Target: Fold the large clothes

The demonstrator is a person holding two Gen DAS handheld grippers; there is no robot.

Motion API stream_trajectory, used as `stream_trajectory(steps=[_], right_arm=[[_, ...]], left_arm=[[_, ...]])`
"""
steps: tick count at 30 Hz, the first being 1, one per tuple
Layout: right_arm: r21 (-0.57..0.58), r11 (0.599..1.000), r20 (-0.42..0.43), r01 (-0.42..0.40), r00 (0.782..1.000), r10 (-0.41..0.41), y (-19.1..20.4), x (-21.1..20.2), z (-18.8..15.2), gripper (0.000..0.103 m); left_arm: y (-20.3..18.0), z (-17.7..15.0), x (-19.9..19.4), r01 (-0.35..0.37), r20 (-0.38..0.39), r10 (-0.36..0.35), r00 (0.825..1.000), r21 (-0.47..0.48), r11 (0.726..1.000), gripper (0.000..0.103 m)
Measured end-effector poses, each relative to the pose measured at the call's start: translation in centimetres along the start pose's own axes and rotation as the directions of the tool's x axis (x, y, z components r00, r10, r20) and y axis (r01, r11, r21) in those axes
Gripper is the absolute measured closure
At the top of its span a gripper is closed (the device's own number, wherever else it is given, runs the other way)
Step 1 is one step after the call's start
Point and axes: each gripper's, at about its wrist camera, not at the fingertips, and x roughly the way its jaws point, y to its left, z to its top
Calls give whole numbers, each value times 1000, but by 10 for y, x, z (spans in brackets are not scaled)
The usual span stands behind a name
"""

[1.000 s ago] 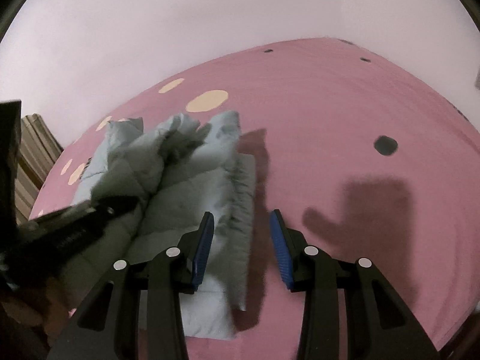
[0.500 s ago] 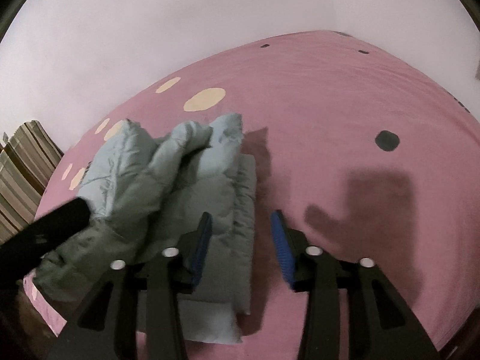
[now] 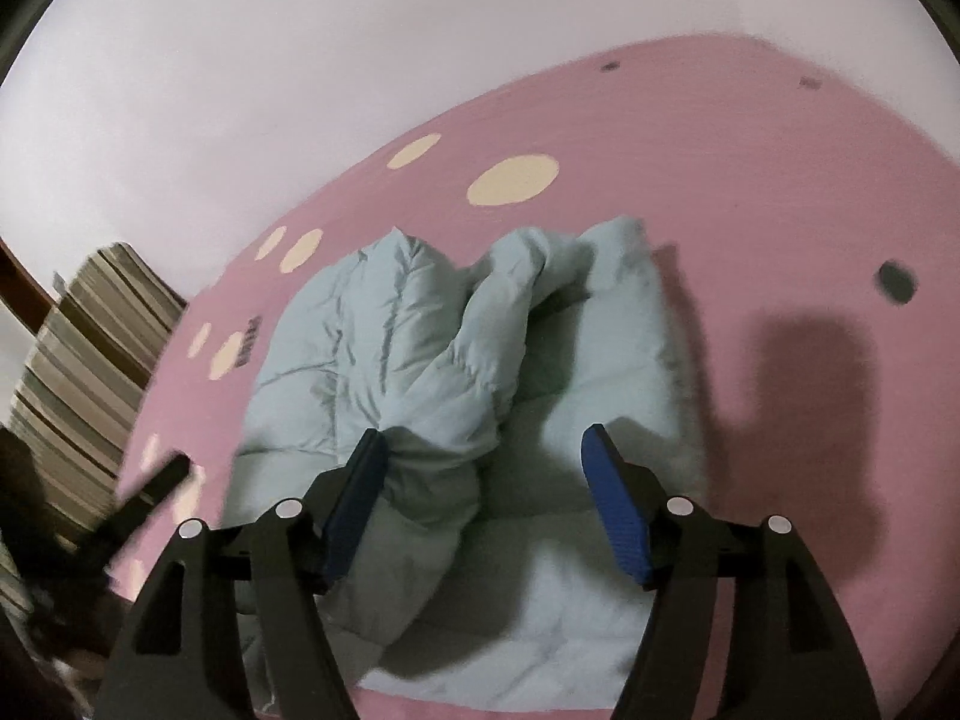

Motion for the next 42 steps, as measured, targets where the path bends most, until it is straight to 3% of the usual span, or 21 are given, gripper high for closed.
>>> stream_trajectory(steps=[10,25,26,28,31,34,42], right_arm=[[9,1000,25,24,999,-24,11,-9,7,36],[-52,998,-76,18,997,-22,32,27,-6,37],[-56,998,-87,18,996,-22,32,29,-7,38],[-64,998,-106,14,994,-21,32,35,-9,58],[-74,997,-125,-5,992,-5,36,41,-12,78],[-92,996,-103,3,995,-12,37,35,-12,90],[-115,989,6,96,995,-96,12,-1,-2,93]], left_arm=[[21,-9,12,12,-27,-13,1000,-46,999,40],[27,-11,26,11,-56,-15,998,-56,998,40],[26,-11,27,11,-57,-14,998,-54,998,40],[26,-11,28,12,-58,-15,998,-53,999,40],[25,-11,29,13,-62,-16,998,-50,999,40],[23,-9,30,17,-64,-20,998,-49,999,40],[-15,2,22,85,-38,-84,996,20,996,40]])
